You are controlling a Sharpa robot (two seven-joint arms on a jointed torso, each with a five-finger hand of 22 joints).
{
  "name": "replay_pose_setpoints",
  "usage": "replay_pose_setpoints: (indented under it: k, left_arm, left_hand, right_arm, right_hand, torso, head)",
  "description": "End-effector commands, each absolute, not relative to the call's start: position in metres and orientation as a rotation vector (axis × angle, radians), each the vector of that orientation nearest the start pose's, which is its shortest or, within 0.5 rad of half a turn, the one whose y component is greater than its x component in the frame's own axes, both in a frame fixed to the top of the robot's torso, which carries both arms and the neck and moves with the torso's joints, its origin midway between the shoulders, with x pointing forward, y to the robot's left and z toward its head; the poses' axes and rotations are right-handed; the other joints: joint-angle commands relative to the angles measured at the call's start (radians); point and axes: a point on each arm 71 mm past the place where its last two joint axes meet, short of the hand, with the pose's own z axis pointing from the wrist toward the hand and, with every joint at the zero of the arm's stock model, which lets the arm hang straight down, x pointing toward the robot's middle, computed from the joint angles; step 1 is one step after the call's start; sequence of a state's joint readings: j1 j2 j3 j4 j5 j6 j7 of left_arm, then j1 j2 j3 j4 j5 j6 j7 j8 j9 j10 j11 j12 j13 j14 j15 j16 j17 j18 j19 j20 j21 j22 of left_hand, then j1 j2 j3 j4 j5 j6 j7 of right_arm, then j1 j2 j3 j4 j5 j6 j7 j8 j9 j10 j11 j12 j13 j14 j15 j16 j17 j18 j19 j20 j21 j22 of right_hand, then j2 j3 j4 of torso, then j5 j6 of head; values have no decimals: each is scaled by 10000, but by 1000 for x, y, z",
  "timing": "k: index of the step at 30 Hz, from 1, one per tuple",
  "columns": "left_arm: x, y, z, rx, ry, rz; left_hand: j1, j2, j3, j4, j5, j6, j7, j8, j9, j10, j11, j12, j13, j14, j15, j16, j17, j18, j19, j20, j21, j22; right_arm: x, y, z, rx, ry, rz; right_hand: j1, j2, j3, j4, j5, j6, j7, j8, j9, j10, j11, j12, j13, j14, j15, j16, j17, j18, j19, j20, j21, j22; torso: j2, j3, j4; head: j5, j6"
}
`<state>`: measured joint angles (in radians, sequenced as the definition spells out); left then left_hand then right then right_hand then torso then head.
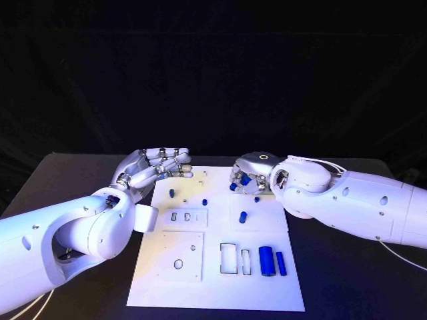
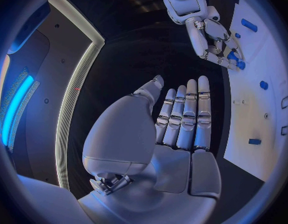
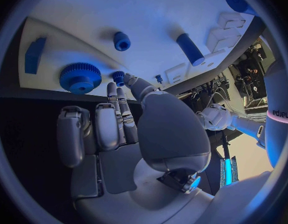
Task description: Assemble the parts on the task board
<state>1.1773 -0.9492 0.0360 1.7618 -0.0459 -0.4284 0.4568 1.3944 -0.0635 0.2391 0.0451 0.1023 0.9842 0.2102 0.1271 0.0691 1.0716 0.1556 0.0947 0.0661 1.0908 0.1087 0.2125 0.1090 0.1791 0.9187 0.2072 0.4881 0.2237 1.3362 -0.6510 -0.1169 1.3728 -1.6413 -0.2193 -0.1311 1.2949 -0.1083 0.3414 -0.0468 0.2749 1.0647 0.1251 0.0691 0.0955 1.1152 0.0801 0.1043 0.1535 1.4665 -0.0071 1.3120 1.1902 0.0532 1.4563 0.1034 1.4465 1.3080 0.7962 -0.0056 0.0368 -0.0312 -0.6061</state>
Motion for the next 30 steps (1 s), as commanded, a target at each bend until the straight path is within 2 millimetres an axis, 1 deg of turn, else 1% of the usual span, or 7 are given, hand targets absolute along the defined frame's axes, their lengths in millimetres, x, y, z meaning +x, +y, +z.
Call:
replay_pose_setpoints:
  k: [1, 8, 11, 19, 22, 26, 30]
  left_arm:
    - [448, 196, -134, -10054, 13097, -16579]
    - [448, 196, -133, -10042, 13113, -16602]
    - [448, 196, -133, -10035, 13120, -16618]
    - [448, 195, -133, -10030, 13140, -16633]
    - [448, 195, -132, -10028, 13144, -16633]
    - [448, 196, -132, -10029, 13155, -16636]
    - [448, 195, -132, -10026, 13159, -16643]
  left_hand:
    - [-22, -41, 29, -39, 28, 69, 30, -29, -11, 20, 31, -64, -7, 26, 24, -35, 4, 17, 18, 4, 62, 14]
    - [-24, -38, 38, -47, 28, 64, 34, -41, -12, 14, 35, -80, -7, 15, 29, -50, 1, 15, 6, 4, 74, 20]
    - [-24, -38, 38, -47, 28, 64, 34, -41, -12, 14, 35, -80, -7, 15, 29, -50, 1, 15, 6, 4, 74, 20]
    - [-29, -34, 44, -50, 27, 60, 39, -51, -13, 11, 40, -92, -7, 7, 33, -62, -1, 13, -2, 5, 84, 25]
    - [-30, -33, 46, -51, 27, 59, 40, -53, -13, 10, 40, -94, -7, 6, 33, -64, -1, 13, -4, 5, 85, 26]
    - [-32, -25, 54, -54, 27, 56, 44, -61, -13, 7, 44, -105, -7, 1, 36, -73, -2, 11, -12, 6, 94, 30]
    - [-32, -25, 54, -54, 27, 56, 44, -61, -13, 7, 44, -105, -7, 1, 36, -73, -2, 11, -12, 6, 94, 30]
  right_arm:
    - [522, -140, -156, -4762, 16157, 4824]
    - [523, -139, -156, -4784, 16191, 4790]
    - [523, -138, -156, -4789, 16190, 4788]
    - [524, -136, -156, -4755, 16138, 4748]
    - [524, -136, -155, -4733, 16090, 4721]
    - [523, -136, -154, -4683, 15951, 4745]
    - [523, -135, -152, -4599, 15671, 4870]
  right_hand:
    - [35, -25, 89, 5, 2, 67, 9, 50, 19, 53, -4, 71, 9, 494, 43, 48, 20, -116, 91, -2, 50, 615]
    - [57, 20, 162, 36, 18, 114, 23, 60, 33, 97, -16, 84, 10, 489, 41, 93, 52, -127, 113, -5, 99, 692]
    - [53, 33, 186, 58, 13, 147, 32, 69, 42, 127, -20, 93, 12, 484, 38, 107, 57, -134, 127, -6, 125, 734]
    - [18, 84, 255, 171, -152, 242, 40, 84, 73, 250, -42, 128, 18, 468, 20, 169, 90, -160, 179, -13, 222, 890]
    - [151, 201, 372, 159, -186, 386, 12, 140, 115, 428, -94, 201, 47, 463, -16, 208, 116, -201, 286, -34, 354, 1110]
    - [314, 340, 525, 133, -484, 633, -55, 245, 201, 658, -172, 280, 85, 460, -75, 258, 149, -244, 391, -80, 486, 1329]
    - [363, 384, 577, 127, -526, 770, -81, 306, 259, 778, -209, 312, 109, 458, -103, 280, 161, -265, 443, -106, 549, 1435]
  torso:
    - [50, 7, -4]
    - [104, 8, -5]
    - [136, 0, 3]
    - [181, -1, 6]
    - [202, 4, -4]
    - [208, 6, -2]
    - [238, 12, -2]
  head:
    - [4, -14]
    - [-6, -6]
    - [-12, -21]
    - [2, -56]
    - [0, -55]
    - [3, -33]
    - [14, -14]
